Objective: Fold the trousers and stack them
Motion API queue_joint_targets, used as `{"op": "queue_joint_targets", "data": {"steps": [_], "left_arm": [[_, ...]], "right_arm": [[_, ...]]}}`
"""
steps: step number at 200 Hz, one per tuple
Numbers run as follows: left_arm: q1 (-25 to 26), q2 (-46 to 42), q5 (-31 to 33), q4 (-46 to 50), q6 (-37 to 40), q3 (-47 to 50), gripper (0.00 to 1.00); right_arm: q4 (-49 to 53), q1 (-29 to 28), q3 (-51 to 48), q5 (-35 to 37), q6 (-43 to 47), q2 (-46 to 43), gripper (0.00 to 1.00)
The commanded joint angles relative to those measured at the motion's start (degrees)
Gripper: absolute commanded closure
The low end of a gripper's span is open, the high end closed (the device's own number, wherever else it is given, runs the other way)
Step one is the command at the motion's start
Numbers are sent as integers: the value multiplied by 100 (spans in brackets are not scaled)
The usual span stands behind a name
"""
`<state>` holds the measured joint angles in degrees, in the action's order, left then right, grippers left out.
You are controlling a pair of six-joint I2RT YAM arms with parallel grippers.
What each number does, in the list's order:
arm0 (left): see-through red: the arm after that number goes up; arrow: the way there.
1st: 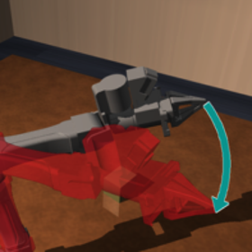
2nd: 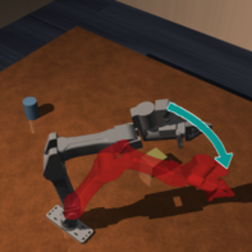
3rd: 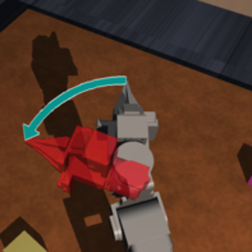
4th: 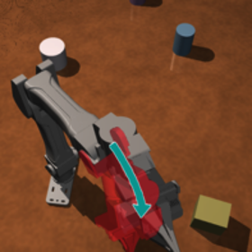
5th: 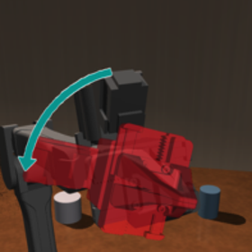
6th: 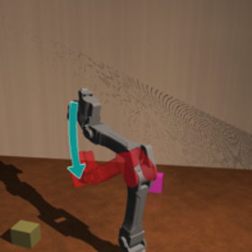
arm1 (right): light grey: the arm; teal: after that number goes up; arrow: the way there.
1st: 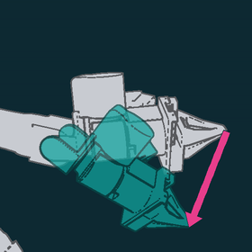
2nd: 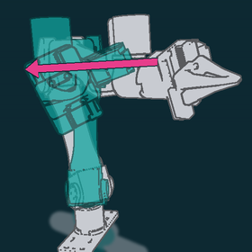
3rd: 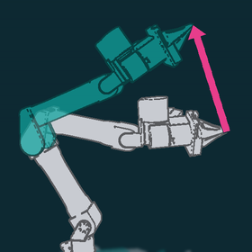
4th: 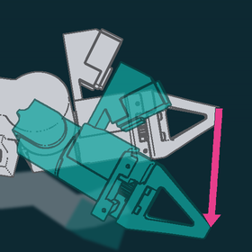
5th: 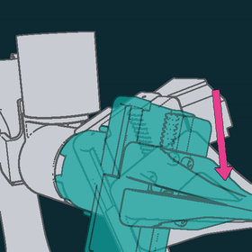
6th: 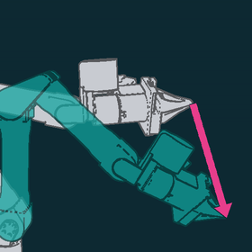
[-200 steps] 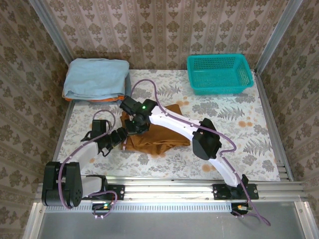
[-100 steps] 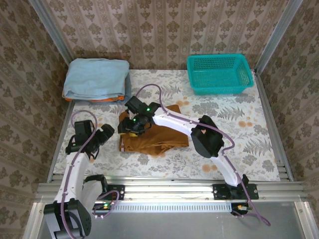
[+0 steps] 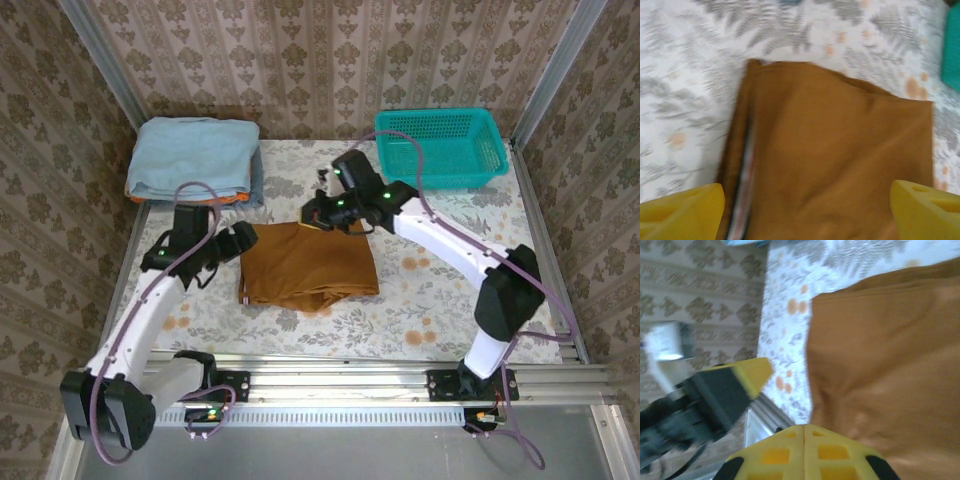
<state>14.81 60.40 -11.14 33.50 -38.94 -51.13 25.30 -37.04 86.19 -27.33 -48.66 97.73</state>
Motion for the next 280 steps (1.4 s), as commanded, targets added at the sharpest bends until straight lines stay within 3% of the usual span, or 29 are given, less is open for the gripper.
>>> {"op": "queue_joint_targets", "data": {"steps": [1, 21, 56, 82, 117, 155, 189, 228, 251, 280], "left_arm": [[492, 380, 96, -268, 64, -443, 15], [858, 821, 119, -951, -33, -260, 15], [851, 1916, -118, -2321, 195, 424, 17], [477, 2588, -223, -2810, 283, 1075, 20], [-213, 2577, -526, -3592, 128, 2128, 19], [-532, 2687, -660, -3333, 434, 1933, 19], [-537, 2015, -1054, -2872, 449, 1827, 17], [-318, 712, -959, -1574, 640, 1084, 11], [-149, 392, -981, -1116, 678, 800, 10], [408, 323, -1014, -1317, 365, 1013, 11]], "right_arm": [[-124, 64, -802, 162, 88, -111, 100], [-521, 55, -1330, 69, -31, -75, 100], [-1565, 52, -2149, -289, -397, 451, 100], [-1996, 50, -2847, -375, -563, 947, 100], [-2466, 124, -3963, -196, -697, 1220, 100], [-2356, 276, -4019, -217, -543, 1508, 100], [-1194, 276, -3589, 93, 37, 512, 99], [-118, 254, -2538, 149, 443, -435, 95], [-105, 136, -2310, 91, 380, -502, 97], [-542, -234, -2485, -66, 107, -252, 99]]}}
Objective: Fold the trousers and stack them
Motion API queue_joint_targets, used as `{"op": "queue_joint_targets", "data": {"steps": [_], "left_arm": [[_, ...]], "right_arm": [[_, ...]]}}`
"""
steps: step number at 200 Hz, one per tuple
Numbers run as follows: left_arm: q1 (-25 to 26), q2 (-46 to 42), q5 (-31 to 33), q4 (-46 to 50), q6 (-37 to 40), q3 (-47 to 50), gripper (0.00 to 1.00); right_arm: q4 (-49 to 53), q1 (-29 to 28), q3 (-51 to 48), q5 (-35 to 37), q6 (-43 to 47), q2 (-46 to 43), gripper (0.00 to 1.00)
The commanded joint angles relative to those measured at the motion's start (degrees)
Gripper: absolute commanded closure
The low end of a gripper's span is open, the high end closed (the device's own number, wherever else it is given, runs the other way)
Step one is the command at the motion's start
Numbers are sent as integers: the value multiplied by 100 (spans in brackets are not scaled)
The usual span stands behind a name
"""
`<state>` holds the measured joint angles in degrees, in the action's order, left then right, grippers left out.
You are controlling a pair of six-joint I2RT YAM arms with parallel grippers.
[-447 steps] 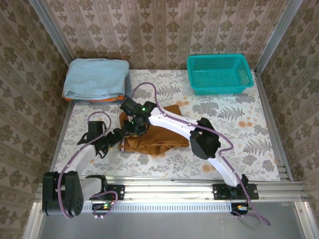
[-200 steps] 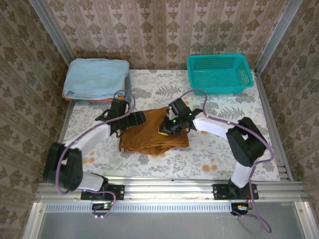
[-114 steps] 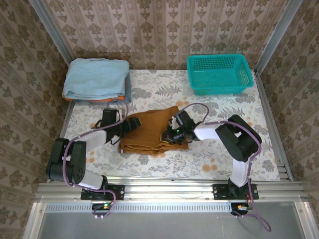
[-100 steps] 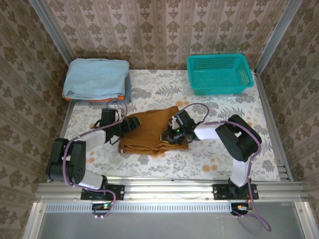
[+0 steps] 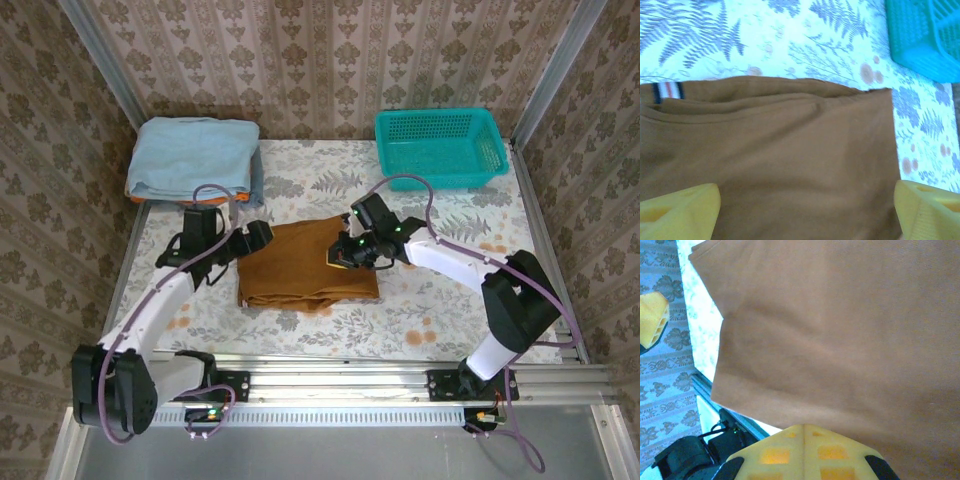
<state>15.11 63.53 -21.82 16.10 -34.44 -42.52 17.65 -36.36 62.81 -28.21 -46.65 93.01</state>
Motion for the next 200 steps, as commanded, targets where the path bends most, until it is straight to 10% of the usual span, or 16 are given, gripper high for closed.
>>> {"op": "queue_joint_targets", "data": {"steps": [1, 83, 150, 200], "left_arm": [[400, 15, 55, 409, -101, 167, 11], [387, 265, 279, -1239, -880, 2173, 13], [185, -402, -4, 221, -39, 965, 10], [369, -528, -127, 722, -94, 356, 10]], "right_arm": [[200, -315, -159, 15, -105, 240, 99], [-1207, -453, -1296, 18, -683, 1522, 100], [784, -139, 444, 140, 398, 259, 100], [1117, 637, 1637, 587, 762, 1259, 100]]}}
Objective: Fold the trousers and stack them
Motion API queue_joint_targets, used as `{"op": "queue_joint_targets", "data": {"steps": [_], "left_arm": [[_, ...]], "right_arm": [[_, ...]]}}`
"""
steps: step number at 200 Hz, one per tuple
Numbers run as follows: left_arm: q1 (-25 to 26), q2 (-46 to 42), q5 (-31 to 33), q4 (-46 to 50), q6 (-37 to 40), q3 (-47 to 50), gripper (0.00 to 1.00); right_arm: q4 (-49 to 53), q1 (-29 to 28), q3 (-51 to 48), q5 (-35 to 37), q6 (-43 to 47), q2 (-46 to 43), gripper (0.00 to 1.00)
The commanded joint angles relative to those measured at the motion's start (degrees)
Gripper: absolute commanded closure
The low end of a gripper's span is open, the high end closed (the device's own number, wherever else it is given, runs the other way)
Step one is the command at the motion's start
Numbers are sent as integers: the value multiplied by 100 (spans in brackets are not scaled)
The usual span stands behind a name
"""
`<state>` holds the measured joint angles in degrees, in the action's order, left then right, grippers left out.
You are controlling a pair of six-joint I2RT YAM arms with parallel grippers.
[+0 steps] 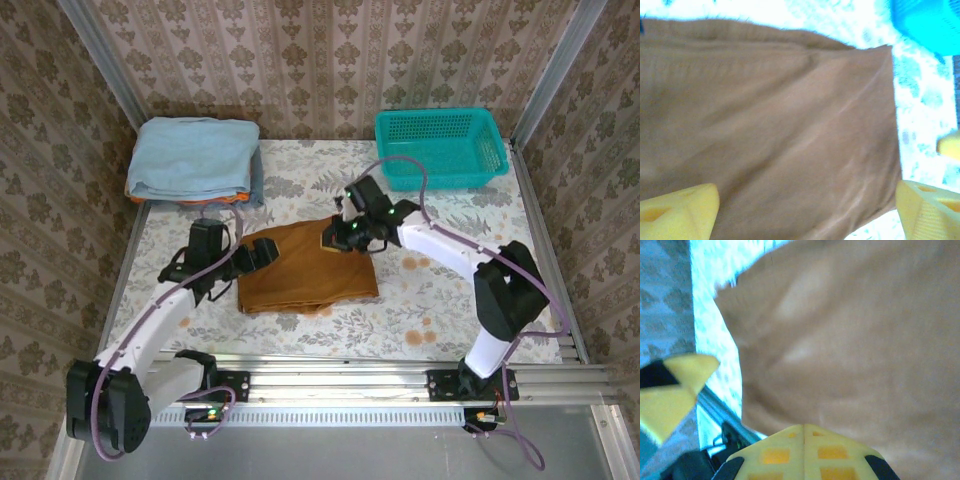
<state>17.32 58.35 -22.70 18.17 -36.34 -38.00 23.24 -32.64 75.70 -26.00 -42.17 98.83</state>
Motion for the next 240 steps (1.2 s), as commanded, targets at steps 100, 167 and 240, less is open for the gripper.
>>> {"op": "queue_joint_targets", "data": {"steps": [100, 167, 240], "left_arm": [[-530, 125, -228, 467, 146, 839, 9], [-612, 730, 1181, 2138, 619, -471, 4], [-592, 1934, 846, 1137, 628, -253, 9]], "right_arm": [[1081, 689, 1518, -22, 611, 1907, 91], [1559, 775, 523, 502, 1684, 248, 46], [1383, 830, -556, 421, 2294, 487, 32]]}}
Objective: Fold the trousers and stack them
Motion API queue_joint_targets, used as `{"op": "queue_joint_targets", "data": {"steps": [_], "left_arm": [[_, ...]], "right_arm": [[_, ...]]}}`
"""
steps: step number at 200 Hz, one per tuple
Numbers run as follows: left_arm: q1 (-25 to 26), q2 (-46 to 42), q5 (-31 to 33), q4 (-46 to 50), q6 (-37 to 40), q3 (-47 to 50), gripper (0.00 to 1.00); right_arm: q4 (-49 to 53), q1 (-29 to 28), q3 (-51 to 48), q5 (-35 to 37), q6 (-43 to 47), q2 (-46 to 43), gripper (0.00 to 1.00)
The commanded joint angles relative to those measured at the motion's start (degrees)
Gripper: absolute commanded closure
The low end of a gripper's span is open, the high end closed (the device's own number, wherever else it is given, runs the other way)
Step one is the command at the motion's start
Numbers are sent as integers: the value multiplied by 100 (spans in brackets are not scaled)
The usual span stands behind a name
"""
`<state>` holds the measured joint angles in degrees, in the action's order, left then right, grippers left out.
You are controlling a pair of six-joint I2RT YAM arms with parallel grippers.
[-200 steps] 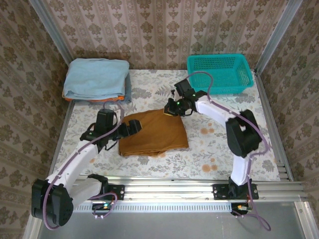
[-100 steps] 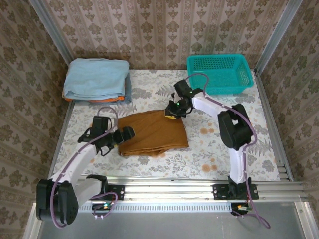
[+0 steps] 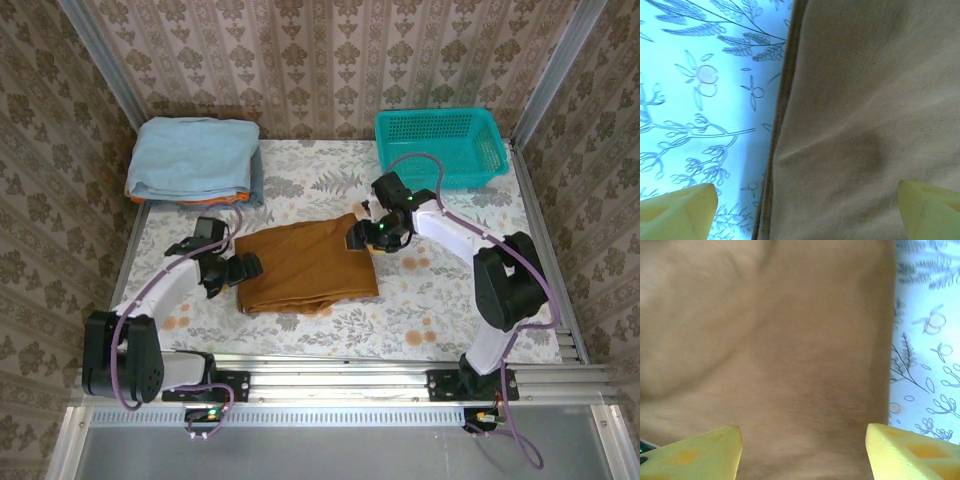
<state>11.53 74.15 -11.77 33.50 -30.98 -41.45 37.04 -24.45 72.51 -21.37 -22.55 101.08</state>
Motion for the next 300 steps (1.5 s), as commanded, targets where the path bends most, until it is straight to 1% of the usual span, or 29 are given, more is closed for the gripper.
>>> {"op": "queue_joint_targets", "data": {"steps": [1, 15, 33, 46, 62, 73, 83, 97, 109, 129, 138, 150, 170, 193, 222, 243, 247, 253, 257, 264, 272, 276, 287, 291, 300], "left_arm": [[-12, 367, -247, -400, 97, 93, 9], [-10, 613, -311, -566, 87, 102, 11], [-13, 812, -536, -850, 70, 128, 17], [-15, 888, -589, -955, 61, 99, 22], [-16, 933, -720, -1090, 57, 66, 32], [-11, 952, -765, -1126, 63, 43, 44], [-10, 954, -791, -1134, 82, 28, 55], [-10, 930, -770, -1068, 107, 1, 66], [-10, 877, -731, -989, 156, -6, 75], [-8, 707, -726, -823, 227, -43, 100], [3, 582, -745, -714, 231, -82, 100], [29, 352, -712, -567, 242, -176, 100], [116, -10, -457, -117, 240, -491, 100], [177, -170, -231, 281, 230, -781, 100], [242, -141, -149, 322, 164, -667, 100], [244, 52, -66, 191, 111, -437, 99], [245, 114, -28, 152, 110, -401, 89], [237, 209, 39, 100, 119, -349, 67], [228, 286, 106, 89, 119, -330, 57], [217, 432, 179, 79, 146, -326, 43], [218, 578, 253, 105, 158, -373, 28], [218, 633, 292, 140, 154, -407, 24], [242, 698, 386, 169, 179, -488, 18], [244, 697, 436, 185, 176, -507, 14], [242, 702, 571, 206, 187, -546, 11]], "right_arm": [[0, 6, -246, -43, 330, 267, 32], [-111, 12, -398, -19, 309, 405, 32], [-403, 10, -588, -238, 256, 582, 31], [-597, 10, -696, -508, 198, 716, 33], [-981, 5, -832, -888, 82, 764, 38], [-1206, 10, -955, -1122, -50, 733, 42], [-1400, 4, -1041, -1334, -143, 718, 50], [-1480, 9, -1076, -1443, -247, 685, 60], [-1469, 10, -1087, -1416, -256, 621, 73], [-1478, 23, -1081, -1349, -316, 461, 92], [-1479, 28, -1079, -1302, -349, 349, 100], [-1506, 57, -1115, -1179, -428, 141, 100], [-1516, 146, -1125, -1113, -572, -205, 100], [-1390, 245, -1073, -967, -580, -487, 100], [-1278, 322, -1053, -918, -513, -478, 100], [-1237, 378, -1061, -923, -489, -206, 100], [-1249, 382, -1063, -939, -483, -147, 97], [-1251, 396, -1072, -931, -458, -65, 93], [-1243, 403, -1072, -917, -442, -6, 89], [-1205, 414, -1056, -897, -412, 89, 83], [-1182, 436, -1048, -908, -409, 163, 78], [-1173, 437, -1051, -920, -406, 181, 75], [-1155, 436, -1086, -899, -377, 114, 68], [-1155, 440, -1097, -882, -373, 69, 65], [-1119, 434, -1131, -808, -343, -43, 60]]}}
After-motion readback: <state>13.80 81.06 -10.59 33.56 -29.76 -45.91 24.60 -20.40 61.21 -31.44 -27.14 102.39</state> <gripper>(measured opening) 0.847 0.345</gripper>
